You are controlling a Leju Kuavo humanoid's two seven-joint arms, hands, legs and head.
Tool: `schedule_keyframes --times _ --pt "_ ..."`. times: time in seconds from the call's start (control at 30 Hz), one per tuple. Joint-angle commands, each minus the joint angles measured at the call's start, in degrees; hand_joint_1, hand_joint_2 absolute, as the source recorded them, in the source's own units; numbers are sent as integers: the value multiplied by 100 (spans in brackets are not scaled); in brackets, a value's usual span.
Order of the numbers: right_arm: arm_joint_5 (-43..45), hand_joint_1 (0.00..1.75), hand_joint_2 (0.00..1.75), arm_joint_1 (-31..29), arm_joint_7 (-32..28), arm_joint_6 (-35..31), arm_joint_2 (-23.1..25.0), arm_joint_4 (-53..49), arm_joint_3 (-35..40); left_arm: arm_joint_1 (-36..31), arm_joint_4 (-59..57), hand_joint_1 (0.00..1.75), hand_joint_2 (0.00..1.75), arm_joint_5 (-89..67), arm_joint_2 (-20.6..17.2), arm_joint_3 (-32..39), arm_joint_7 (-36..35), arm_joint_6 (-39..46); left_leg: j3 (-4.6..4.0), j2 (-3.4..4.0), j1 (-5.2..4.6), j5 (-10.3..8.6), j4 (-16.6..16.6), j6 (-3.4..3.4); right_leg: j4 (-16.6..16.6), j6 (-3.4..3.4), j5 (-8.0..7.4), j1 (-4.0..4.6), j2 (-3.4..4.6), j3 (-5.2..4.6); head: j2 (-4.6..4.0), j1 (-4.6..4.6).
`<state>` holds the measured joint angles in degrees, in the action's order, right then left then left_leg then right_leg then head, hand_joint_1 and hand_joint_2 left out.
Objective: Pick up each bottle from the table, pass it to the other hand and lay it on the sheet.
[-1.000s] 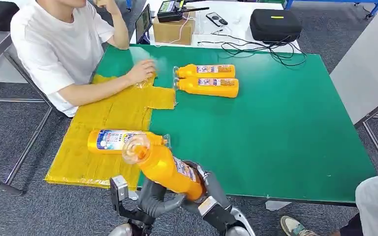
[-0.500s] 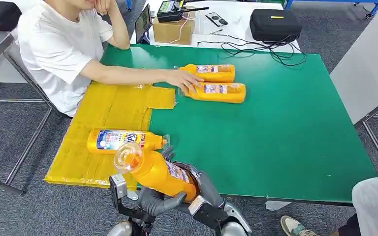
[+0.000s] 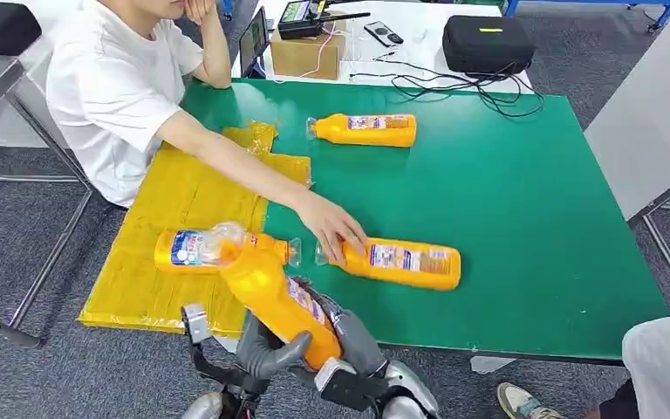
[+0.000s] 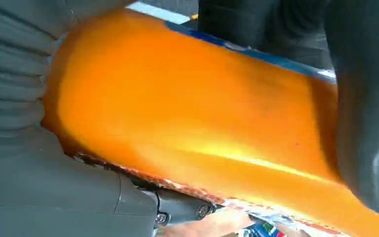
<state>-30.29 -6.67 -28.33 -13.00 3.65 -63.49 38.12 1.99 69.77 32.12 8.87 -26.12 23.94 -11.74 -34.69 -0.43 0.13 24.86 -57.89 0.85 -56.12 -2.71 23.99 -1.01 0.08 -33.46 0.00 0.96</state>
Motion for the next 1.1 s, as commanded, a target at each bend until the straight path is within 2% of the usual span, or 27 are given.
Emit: schedule_keyframes --times 0.03,0.1,0.33,0.43,0.57,0.67,0.8,1.1 --pt "8 0 0 237 -442 -580 11 -252 169 -93 56 175 175 -575 -53 193 161 776 16 -5 4 7 1 -5 3 10 9 5 -8 19 0 -2" --pt "1 0 0 405 -650 -958 -51 -662 17 -130 209 175 175 -1837 -81 305 334 1904 16 -4 5 10 -3 -6 -1 13 11 6 -7 21 0 -2" --pt "-2 0 0 430 -644 -930 -95 -728 3 -99 271 175 175 -1894 -54 367 293 1906 11 6 3 6 2 -5 3 11 3 4 6 13 0 -2" --pt "50 0 0 595 -812 -1333 -61 -928 -285 -226 75 175 175 -3272 -297 339 27 2951 19 -10 3 6 3 -6 2 15 11 5 -17 23 0 0" --pt "57 0 0 757 -904 -1470 -90 -1189 -599 -54 300 175 175 -4490 -568 724 -125 3209 26 8 6 9 6 -8 5 16 7 7 4 25 0 -2" --pt "23 0 0 783 -936 -1420 -104 -1192 -609 13 434 175 175 -4975 -632 857 -254 3262 20 7 5 7 5 -7 4 13 6 6 2 19 0 -2" --pt "179 0 0 833 -1089 -1271 13 -1237 -590 -101 413 175 175 -6638 -872 837 -889 3359 24 8 8 11 2 -9 4 17 8 10 2 25 0 -2" --pt "371 0 0 805 -1167 -1288 100 -1080 -692 16 683 175 175 -7558 -1146 934 -1264 3131 23 19 7 8 5 -8 4 15 2 8 15 20 0 -2"
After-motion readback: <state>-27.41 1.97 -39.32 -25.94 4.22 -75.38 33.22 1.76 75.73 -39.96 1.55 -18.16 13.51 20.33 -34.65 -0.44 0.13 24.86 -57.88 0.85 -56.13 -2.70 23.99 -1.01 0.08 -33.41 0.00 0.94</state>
